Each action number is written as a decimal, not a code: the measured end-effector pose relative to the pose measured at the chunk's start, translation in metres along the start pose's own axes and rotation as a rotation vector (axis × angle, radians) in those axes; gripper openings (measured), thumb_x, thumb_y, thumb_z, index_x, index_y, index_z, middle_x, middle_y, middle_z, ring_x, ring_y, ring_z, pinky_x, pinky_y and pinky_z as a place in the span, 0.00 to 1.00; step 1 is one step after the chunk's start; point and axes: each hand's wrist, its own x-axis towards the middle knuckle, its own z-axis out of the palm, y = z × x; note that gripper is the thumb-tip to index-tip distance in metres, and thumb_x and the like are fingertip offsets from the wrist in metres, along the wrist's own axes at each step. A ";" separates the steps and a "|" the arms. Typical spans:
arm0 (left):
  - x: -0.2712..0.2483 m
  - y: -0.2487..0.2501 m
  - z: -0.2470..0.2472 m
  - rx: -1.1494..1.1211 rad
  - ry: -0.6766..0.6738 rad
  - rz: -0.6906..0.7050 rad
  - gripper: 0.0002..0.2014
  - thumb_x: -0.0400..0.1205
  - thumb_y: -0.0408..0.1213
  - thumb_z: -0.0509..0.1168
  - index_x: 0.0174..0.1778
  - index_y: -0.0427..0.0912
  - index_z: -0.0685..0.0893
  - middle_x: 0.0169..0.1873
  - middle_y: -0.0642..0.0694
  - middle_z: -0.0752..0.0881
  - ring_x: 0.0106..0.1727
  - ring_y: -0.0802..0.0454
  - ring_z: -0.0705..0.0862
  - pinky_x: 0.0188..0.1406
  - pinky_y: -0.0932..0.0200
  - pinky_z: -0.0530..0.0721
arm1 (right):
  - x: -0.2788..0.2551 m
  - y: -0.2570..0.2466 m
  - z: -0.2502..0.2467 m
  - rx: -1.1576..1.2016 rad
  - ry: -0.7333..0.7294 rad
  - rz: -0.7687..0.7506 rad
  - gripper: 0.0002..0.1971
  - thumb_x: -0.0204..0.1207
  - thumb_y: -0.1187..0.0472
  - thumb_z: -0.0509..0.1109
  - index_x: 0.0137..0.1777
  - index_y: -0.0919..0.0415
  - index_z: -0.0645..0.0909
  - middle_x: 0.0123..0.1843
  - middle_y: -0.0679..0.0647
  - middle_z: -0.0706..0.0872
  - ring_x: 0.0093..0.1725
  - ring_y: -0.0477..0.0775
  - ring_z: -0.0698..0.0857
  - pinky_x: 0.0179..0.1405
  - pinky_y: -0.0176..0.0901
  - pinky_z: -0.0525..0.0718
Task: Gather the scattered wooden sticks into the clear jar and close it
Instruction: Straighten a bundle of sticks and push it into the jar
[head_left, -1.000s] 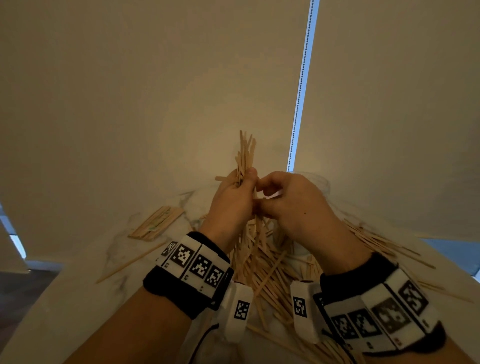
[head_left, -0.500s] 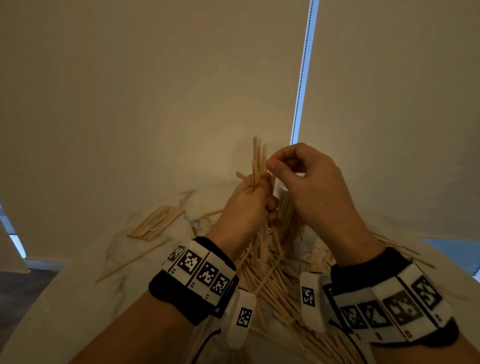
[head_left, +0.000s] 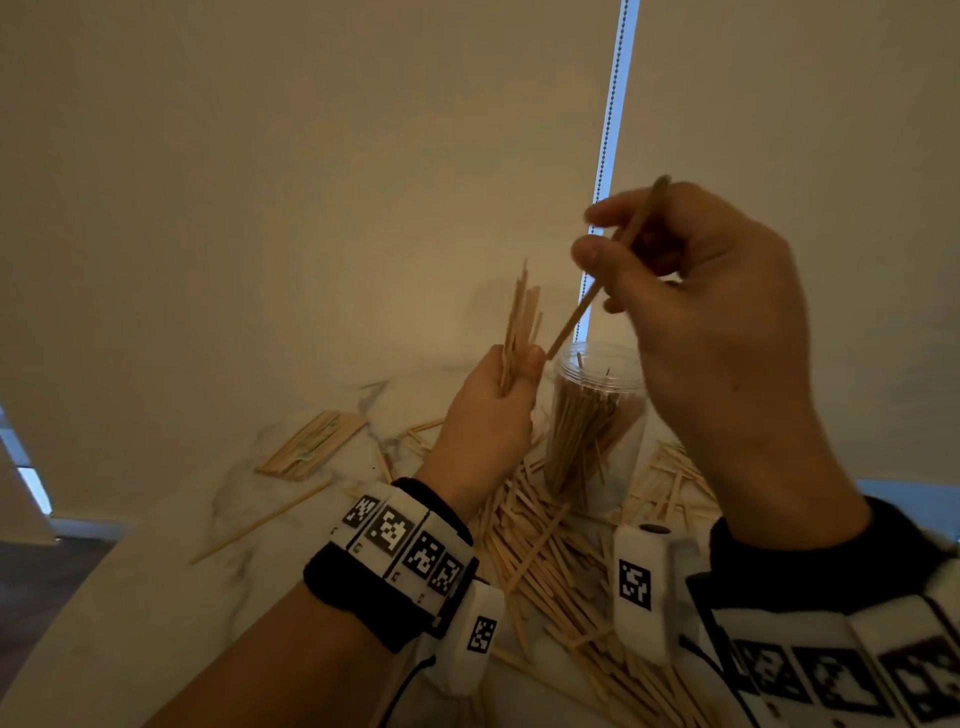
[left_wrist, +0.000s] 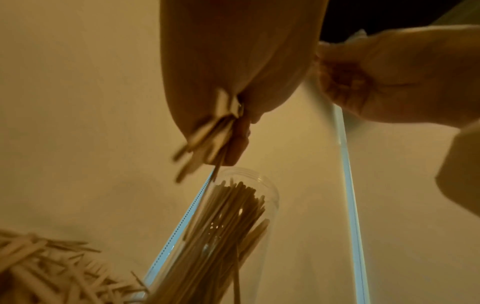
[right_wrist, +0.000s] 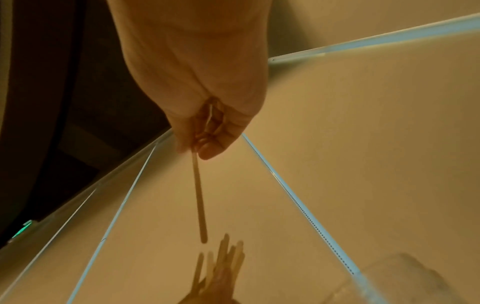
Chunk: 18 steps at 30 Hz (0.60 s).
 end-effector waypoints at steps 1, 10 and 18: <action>0.001 0.000 -0.001 -0.066 0.017 -0.035 0.19 0.87 0.57 0.59 0.51 0.43 0.79 0.36 0.46 0.76 0.28 0.52 0.73 0.32 0.51 0.78 | 0.001 0.001 -0.004 -0.038 0.013 0.010 0.06 0.77 0.56 0.76 0.53 0.50 0.87 0.40 0.45 0.87 0.42 0.46 0.88 0.46 0.48 0.89; -0.004 0.013 0.003 -0.366 -0.104 -0.140 0.21 0.91 0.53 0.51 0.63 0.42 0.83 0.48 0.39 0.92 0.46 0.40 0.93 0.48 0.42 0.92 | -0.017 0.027 0.020 -0.239 -0.223 0.315 0.12 0.75 0.51 0.78 0.48 0.52 0.77 0.35 0.49 0.87 0.25 0.41 0.87 0.20 0.33 0.84; -0.003 0.012 0.005 -0.411 -0.014 -0.090 0.21 0.89 0.57 0.53 0.58 0.42 0.80 0.27 0.49 0.69 0.23 0.57 0.64 0.22 0.60 0.63 | -0.019 0.036 0.030 -0.470 -0.341 0.212 0.13 0.86 0.48 0.61 0.63 0.47 0.85 0.54 0.46 0.85 0.52 0.47 0.82 0.57 0.48 0.81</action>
